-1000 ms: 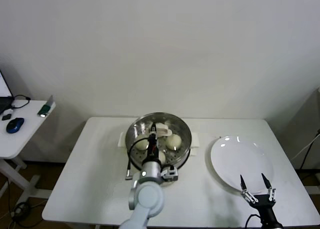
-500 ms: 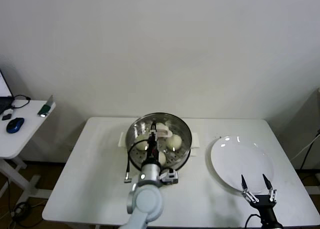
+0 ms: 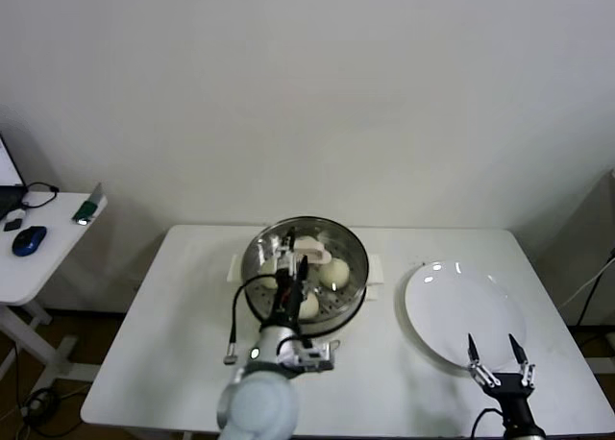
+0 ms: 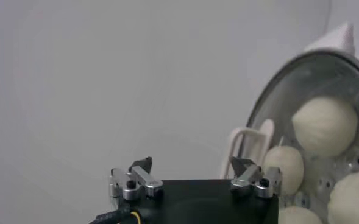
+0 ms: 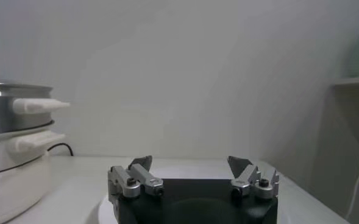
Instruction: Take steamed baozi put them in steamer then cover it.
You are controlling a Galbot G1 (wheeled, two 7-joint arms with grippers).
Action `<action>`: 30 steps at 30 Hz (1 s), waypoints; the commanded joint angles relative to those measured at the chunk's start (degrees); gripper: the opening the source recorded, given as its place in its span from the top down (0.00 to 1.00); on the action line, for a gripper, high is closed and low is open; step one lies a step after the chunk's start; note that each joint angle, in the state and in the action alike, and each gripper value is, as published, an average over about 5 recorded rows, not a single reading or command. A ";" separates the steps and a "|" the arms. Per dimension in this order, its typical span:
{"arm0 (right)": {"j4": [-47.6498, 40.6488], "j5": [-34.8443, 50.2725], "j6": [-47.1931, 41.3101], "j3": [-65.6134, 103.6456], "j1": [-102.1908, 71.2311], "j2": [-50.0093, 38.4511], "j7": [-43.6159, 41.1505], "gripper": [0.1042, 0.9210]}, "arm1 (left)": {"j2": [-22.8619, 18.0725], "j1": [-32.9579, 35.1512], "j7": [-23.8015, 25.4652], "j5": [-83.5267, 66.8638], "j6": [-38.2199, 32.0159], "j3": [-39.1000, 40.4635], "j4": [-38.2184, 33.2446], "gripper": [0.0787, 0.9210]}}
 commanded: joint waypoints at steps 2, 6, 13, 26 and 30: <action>-0.06 -0.45 0.01 -0.07 0.82 0.74 1.01 0.12 | 4.66 10.14 -14.09 -39.92 -16.11 -11.50 -9.63 0.13; -0.10 -0.93 0.15 -0.41 1.26 1.14 1.01 0.12 | 5.30 13.94 -14.63 -55.30 -24.16 -23.08 -10.09 0.12; -0.88 -1.26 0.09 -0.63 2.09 1.44 1.02 0.12 | 9.78 21.46 -11.34 -82.97 -31.49 -37.23 -1.51 0.12; -2.54 -1.23 0.59 -1.29 2.66 1.20 0.33 0.12 | 10.41 22.72 -9.20 -95.61 -38.12 -36.48 13.78 0.12; -2.80 -1.23 0.64 -1.43 2.73 1.27 0.31 0.12 | 9.76 22.38 -8.64 -95.12 -38.98 -34.88 14.56 0.12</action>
